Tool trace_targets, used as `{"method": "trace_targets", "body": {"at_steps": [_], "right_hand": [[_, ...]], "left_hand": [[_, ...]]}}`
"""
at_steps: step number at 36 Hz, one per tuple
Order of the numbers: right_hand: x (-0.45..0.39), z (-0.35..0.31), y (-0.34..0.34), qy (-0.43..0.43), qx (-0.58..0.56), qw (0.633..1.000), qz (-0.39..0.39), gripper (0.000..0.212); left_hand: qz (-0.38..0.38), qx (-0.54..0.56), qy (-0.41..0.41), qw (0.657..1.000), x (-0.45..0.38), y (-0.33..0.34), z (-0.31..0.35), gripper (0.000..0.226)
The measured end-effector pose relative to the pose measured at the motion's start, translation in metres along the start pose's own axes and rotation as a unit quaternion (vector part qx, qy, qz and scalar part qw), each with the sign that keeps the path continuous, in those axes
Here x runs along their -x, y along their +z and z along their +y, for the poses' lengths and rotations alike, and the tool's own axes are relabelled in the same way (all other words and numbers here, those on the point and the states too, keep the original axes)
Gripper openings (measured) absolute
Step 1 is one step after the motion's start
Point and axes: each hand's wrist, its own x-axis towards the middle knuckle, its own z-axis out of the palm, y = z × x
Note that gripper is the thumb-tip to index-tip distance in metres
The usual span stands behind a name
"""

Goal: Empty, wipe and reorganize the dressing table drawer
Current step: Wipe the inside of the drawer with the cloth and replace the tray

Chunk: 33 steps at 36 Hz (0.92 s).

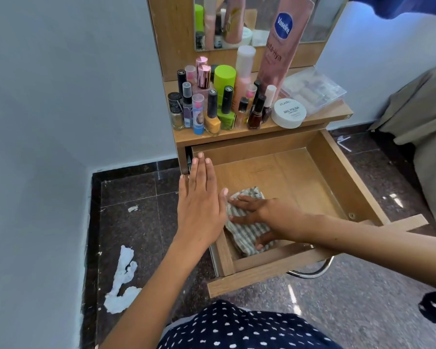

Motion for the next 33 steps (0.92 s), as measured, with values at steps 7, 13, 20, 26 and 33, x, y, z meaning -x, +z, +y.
{"method": "trace_targets", "body": {"at_steps": [7,13,20,26,33], "right_hand": [[0.046,0.05,0.001,0.082,-0.012,0.996,-0.027,0.075],[0.037,0.044,0.002,0.061,-0.034,0.998,-0.004,0.079],[-0.001,-0.01,-0.006,0.021,-0.013,0.999,0.022,0.076],[-0.013,-0.031,-0.01,0.04,-0.04,0.996,0.065,0.071],[-0.014,-0.017,-0.007,0.086,-0.086,0.99,0.073,0.088]], "left_hand": [[0.012,0.0,-0.001,1.0,-0.001,0.003,0.0,0.069],[0.015,0.002,0.003,1.0,-0.001,0.002,0.0,0.068],[0.018,0.006,0.001,1.0,-0.001,0.002,-0.001,0.067],[0.027,0.001,-0.001,1.0,-0.002,0.004,-0.002,0.065],[0.033,0.007,0.0,0.999,-0.002,0.002,-0.001,0.064]]}}
